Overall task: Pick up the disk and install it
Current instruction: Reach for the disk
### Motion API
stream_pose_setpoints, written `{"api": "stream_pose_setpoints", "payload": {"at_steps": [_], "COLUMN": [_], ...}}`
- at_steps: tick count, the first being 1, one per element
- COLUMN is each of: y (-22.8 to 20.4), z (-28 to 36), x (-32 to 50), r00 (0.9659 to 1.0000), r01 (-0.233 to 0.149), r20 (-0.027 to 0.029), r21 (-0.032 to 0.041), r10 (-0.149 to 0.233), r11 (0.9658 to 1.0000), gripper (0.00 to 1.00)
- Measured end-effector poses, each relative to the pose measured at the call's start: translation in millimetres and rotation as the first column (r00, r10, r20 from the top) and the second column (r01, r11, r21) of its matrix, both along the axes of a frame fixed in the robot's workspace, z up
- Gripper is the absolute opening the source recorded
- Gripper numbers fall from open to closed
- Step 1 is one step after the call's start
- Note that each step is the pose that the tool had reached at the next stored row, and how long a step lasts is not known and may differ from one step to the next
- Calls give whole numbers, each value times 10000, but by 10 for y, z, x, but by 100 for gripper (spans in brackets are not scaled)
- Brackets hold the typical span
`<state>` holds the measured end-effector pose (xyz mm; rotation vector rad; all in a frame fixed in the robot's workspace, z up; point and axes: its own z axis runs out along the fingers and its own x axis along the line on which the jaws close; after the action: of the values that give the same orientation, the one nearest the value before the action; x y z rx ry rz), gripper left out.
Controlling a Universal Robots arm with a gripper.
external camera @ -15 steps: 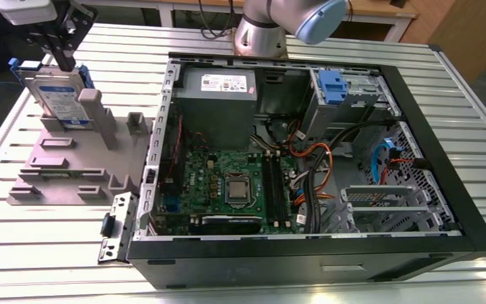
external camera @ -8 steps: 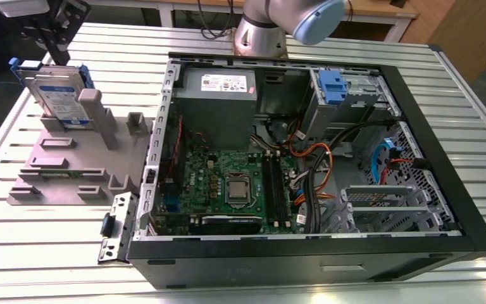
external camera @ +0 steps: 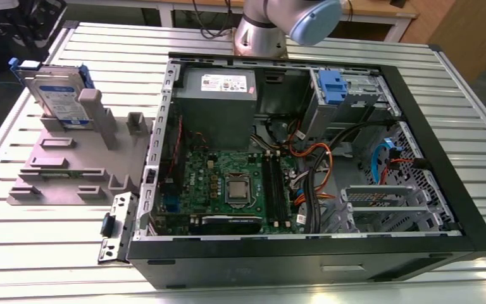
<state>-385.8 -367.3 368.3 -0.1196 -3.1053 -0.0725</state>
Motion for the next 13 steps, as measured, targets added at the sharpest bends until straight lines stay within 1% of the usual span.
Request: {"api": "stream_pose_setpoints", "payload": {"at_steps": [2, 7, 10, 11, 13], "y": [28, 83, 123, 132, 136], "z": [-14, -44, -59, -63, -65], "x": [-80, -227, -311, -331, -339], "r00": [10000, 10000, 10000, 10000, 10000], "r01": [0, -21, -25, -25, -25], "r20": [0, 0, -1, 0, 1], "r21": [-1, -1, -1, -1, 0], "r10": [0, 21, 25, 25, 25], "r11": [10000, 10000, 10000, 10000, 10000], "gripper": [11, 11, 11, 11, 11]}}
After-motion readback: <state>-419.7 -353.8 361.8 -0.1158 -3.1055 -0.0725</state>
